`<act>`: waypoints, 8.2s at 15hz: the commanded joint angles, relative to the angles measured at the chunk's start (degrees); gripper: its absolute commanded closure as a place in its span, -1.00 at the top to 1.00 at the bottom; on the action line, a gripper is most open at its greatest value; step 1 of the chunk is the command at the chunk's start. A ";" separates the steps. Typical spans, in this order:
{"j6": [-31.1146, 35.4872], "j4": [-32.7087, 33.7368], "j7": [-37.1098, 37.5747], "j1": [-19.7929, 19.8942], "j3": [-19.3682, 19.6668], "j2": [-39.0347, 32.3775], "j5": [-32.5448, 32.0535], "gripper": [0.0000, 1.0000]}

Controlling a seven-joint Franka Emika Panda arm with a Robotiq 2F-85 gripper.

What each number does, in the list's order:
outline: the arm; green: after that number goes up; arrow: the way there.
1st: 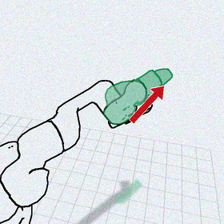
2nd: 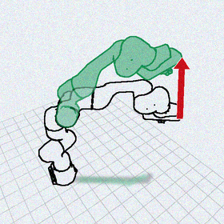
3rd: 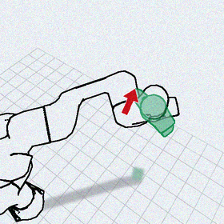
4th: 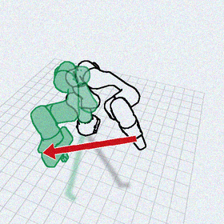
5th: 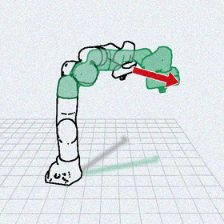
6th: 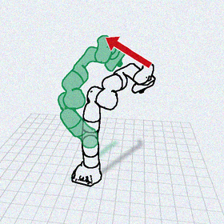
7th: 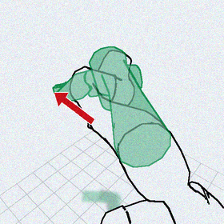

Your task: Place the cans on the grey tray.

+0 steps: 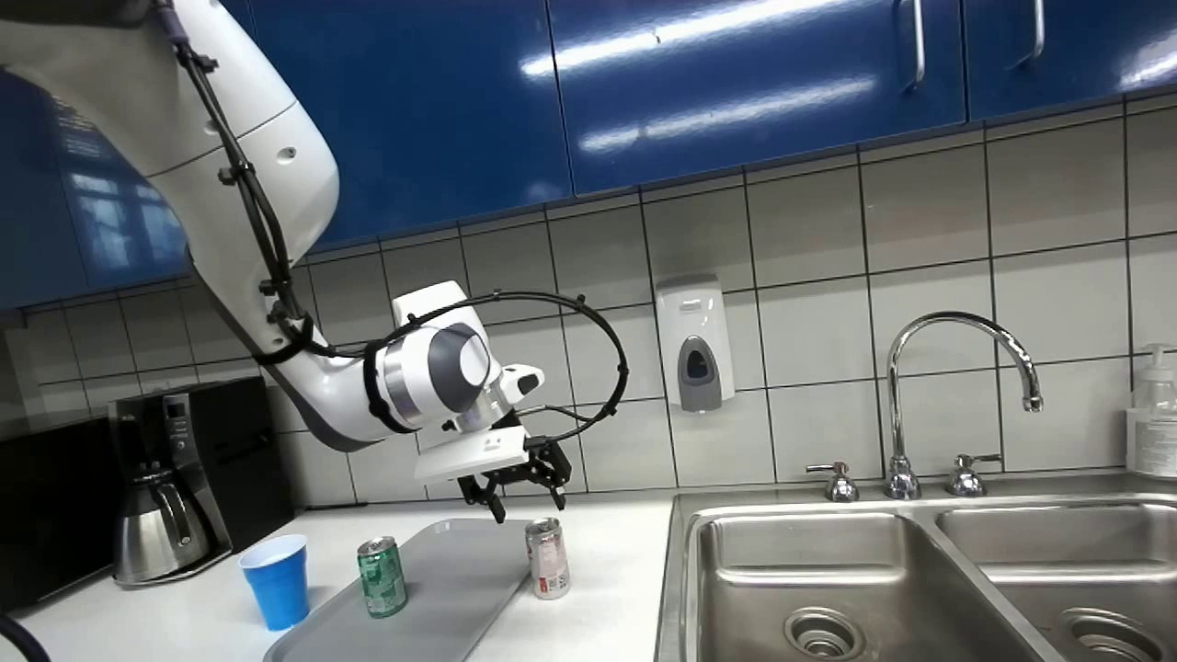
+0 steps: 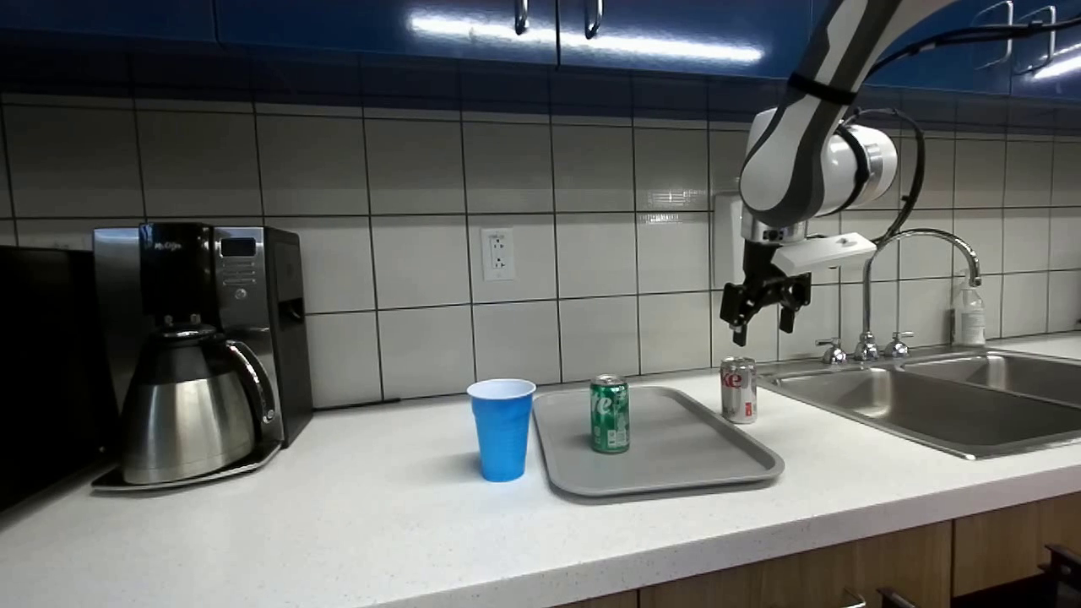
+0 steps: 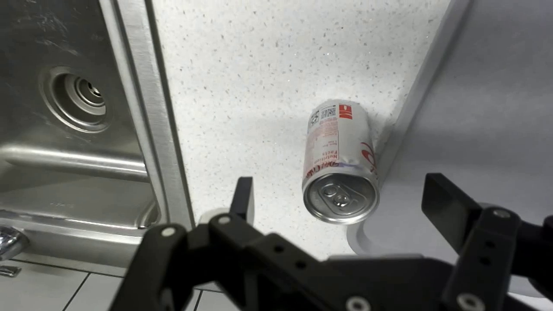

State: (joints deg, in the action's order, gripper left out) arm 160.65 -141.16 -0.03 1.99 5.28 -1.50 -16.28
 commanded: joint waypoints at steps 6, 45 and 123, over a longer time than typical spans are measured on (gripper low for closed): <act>0.27 2.02 1.31 0.33 -0.13 -3.28 -0.64 1.00; -0.04 14.00 -1.95 -0.08 -1.32 -18.79 10.16 0.47; -0.24 11.33 -2.96 -3.72 -7.95 -9.38 11.75 1.00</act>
State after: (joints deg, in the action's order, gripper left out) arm 161.43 -127.34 -1.55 -1.99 -2.80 -15.10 -5.00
